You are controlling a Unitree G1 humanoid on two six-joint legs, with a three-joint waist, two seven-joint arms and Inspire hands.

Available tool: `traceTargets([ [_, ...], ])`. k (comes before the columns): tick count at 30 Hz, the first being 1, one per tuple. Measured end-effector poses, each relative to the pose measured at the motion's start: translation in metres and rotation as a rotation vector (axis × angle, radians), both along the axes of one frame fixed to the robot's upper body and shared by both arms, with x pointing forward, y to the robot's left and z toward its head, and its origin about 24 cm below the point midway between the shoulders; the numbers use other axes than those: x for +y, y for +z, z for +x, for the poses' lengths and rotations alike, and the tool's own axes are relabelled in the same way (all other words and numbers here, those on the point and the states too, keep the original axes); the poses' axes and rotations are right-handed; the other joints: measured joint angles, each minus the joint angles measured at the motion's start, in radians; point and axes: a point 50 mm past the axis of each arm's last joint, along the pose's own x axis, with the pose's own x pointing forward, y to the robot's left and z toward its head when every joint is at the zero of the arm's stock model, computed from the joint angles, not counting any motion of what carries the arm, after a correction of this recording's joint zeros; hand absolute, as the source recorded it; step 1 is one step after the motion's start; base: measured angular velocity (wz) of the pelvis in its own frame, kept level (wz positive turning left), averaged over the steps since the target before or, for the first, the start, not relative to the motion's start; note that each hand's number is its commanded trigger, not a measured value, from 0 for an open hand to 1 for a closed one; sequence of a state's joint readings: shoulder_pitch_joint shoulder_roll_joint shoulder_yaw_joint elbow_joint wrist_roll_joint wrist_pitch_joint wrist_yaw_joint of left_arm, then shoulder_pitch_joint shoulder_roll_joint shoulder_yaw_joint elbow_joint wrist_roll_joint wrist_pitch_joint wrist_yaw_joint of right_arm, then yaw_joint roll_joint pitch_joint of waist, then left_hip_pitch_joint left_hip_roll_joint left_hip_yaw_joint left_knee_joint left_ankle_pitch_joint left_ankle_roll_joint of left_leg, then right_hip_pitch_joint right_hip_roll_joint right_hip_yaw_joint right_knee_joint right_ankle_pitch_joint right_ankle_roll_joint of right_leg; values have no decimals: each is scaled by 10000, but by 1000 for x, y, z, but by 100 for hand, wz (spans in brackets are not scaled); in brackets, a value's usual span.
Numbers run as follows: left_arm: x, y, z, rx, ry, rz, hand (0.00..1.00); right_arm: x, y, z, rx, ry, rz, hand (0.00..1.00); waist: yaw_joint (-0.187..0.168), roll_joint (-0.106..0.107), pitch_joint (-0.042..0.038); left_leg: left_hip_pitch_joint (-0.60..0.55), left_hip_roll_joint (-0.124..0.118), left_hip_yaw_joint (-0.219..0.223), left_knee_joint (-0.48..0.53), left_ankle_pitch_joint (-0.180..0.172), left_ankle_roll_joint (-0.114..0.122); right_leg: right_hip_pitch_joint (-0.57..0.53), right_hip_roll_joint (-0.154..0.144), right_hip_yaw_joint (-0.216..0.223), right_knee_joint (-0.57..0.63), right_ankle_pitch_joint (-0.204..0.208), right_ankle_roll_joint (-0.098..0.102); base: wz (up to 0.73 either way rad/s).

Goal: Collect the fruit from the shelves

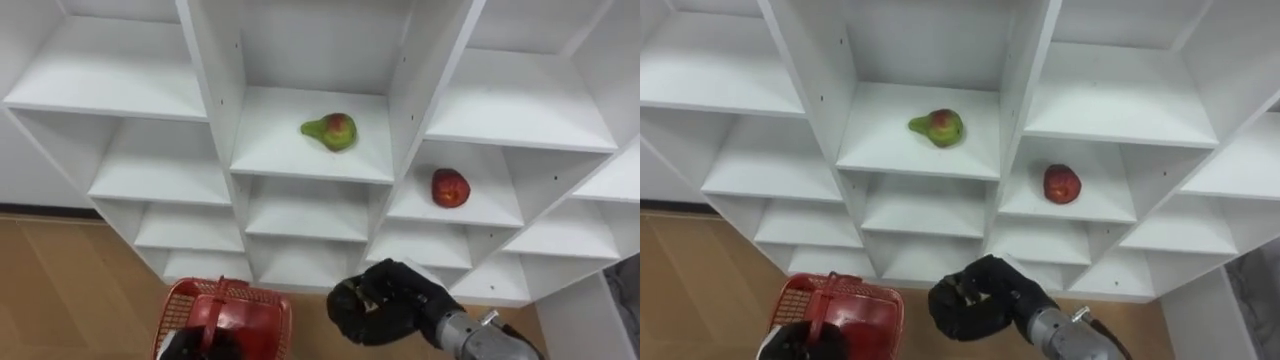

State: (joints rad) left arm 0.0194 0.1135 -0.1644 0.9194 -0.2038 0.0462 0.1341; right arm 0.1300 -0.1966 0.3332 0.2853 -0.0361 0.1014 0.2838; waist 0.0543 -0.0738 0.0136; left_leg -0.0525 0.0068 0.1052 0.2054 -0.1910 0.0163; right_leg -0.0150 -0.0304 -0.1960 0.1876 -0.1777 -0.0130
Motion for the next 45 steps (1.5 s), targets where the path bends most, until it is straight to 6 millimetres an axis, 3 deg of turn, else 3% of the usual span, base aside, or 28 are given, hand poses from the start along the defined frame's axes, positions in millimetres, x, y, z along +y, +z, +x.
traceTargets([
  [10,-30,10,31,-613,-1530,-888,100,2,-26,10,545,13,-1837,100,76,172,-49,-663,-13,-230,339,8,9,-440,-33,-184,30,17,-27,7],
  [15,-41,10,31,-616,-2385,-1361,100,7,-32,9,526,352,-2404,100,73,259,-58,-901,-14,-265,414,9,10,-611,-27,-288,55,21,-29,4],
  [20,-47,11,33,-654,-2839,-1736,100,9,-35,17,608,267,-2685,100,75,437,49,-1052,-11,-265,517,10,12,-739,-36,-296,134,22,-31,4],
  [24,-48,8,30,-455,-3110,-1791,100,7,-40,18,693,309,-3083,100,75,530,48,-1086,-7,-288,532,12,14,-747,-35,-345,147,21,-32,2],
  [34,-57,11,36,-388,-4175,-2155,100,7,-33,37,140,-99,-3223,100,100,552,49,-1641,-30,-382,711,61,72,-1270,-105,-543,338,31,-48,3],
  [39,-57,12,39,-433,-4320,-2259,100,5,-35,37,167,-215,-3445,100,123,567,58,-1830,-30,-399,763,68,82,-1434,-123,-584,345,33,-46,1],
  [45,-62,16,45,-537,-5068,-2227,100,3,-39,41,364,76,-3948,100,115,763,174,-1993,-28,-441,819,68,83,-1541,-131,-660,348,35,-45,2],
])
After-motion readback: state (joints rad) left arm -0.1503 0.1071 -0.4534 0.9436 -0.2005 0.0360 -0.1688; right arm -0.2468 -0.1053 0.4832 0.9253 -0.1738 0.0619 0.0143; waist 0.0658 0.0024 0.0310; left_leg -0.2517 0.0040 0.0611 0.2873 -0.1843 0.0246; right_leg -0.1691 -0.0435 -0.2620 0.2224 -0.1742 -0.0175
